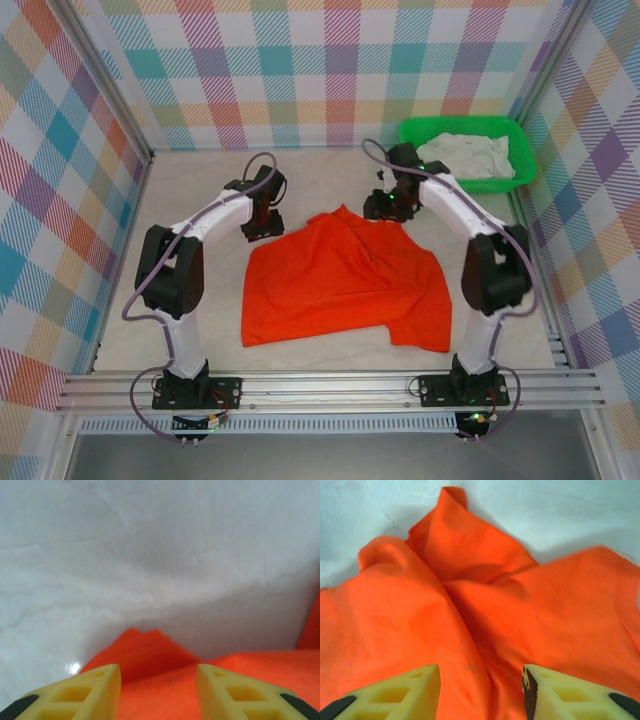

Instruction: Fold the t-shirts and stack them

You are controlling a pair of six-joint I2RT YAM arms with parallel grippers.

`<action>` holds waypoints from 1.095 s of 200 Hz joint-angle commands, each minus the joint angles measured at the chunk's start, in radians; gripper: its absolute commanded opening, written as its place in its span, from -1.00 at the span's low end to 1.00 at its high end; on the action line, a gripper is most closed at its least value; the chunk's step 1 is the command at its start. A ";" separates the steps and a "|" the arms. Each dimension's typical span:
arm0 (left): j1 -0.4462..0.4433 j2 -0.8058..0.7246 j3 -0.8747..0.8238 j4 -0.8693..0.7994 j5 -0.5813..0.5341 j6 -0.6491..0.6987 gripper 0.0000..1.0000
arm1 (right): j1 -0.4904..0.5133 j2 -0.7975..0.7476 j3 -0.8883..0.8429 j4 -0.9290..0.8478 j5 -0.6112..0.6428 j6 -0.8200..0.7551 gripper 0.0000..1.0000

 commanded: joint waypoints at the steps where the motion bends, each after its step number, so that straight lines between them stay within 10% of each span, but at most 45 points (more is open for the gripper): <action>1: 0.013 0.073 0.086 0.031 0.035 0.043 -0.14 | 0.025 0.141 0.148 -0.080 0.027 -0.070 -0.08; 95: -0.029 0.214 0.088 0.076 0.154 0.089 -0.16 | 0.094 0.576 0.501 -0.193 0.126 -0.114 -0.21; 118: -0.070 0.200 0.018 0.095 0.159 0.092 -0.18 | 0.102 0.589 0.488 -0.184 0.130 -0.098 -0.42; 159: -0.112 0.181 -0.106 0.127 0.093 0.050 -1.00 | 0.103 0.578 0.463 -0.174 0.177 -0.058 -0.99; 219: -0.107 0.027 -0.154 0.092 -0.141 0.017 -1.00 | 0.099 0.380 0.324 -0.075 0.425 0.049 -1.00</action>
